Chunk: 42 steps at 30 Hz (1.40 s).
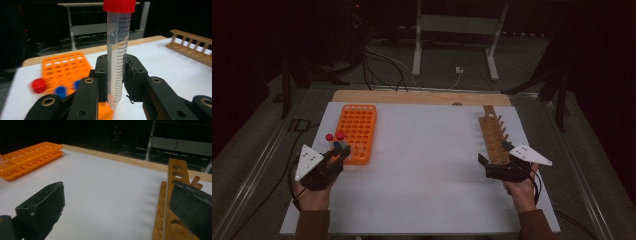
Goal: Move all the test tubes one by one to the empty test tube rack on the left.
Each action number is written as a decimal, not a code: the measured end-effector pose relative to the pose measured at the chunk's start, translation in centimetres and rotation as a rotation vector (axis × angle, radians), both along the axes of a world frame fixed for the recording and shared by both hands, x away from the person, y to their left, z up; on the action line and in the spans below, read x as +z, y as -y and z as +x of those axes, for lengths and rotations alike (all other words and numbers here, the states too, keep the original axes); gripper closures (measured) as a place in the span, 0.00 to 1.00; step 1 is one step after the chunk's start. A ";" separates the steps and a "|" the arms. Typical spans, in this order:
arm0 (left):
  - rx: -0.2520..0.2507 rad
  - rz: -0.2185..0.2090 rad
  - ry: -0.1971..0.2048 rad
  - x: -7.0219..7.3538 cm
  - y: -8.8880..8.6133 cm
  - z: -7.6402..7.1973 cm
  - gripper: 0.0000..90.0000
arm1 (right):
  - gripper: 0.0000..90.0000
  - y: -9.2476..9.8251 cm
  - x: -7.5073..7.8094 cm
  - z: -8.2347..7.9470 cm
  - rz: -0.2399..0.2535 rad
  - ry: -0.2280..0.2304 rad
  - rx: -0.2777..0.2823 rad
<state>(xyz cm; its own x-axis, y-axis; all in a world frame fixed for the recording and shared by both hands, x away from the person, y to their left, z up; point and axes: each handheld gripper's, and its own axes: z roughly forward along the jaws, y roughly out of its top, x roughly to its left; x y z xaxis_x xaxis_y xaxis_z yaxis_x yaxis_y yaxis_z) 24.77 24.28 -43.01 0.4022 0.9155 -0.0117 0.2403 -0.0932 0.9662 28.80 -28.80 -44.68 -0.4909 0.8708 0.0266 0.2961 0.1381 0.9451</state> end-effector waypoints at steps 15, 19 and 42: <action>0.156 0.018 -0.045 -2.5 -3.3 1.8 0.83 | 0.00 0.7 0.2 -0.1 0.046 0.004 -0.025; 0.189 0.039 -0.055 -3.1 -3.2 2.6 0.83 | 0.00 0.6 0.2 -0.2 0.047 0.006 -0.022; 0.222 0.049 -0.096 -5.1 -3.2 4.4 0.83 | 0.00 0.9 -0.2 -0.1 0.050 0.006 -0.031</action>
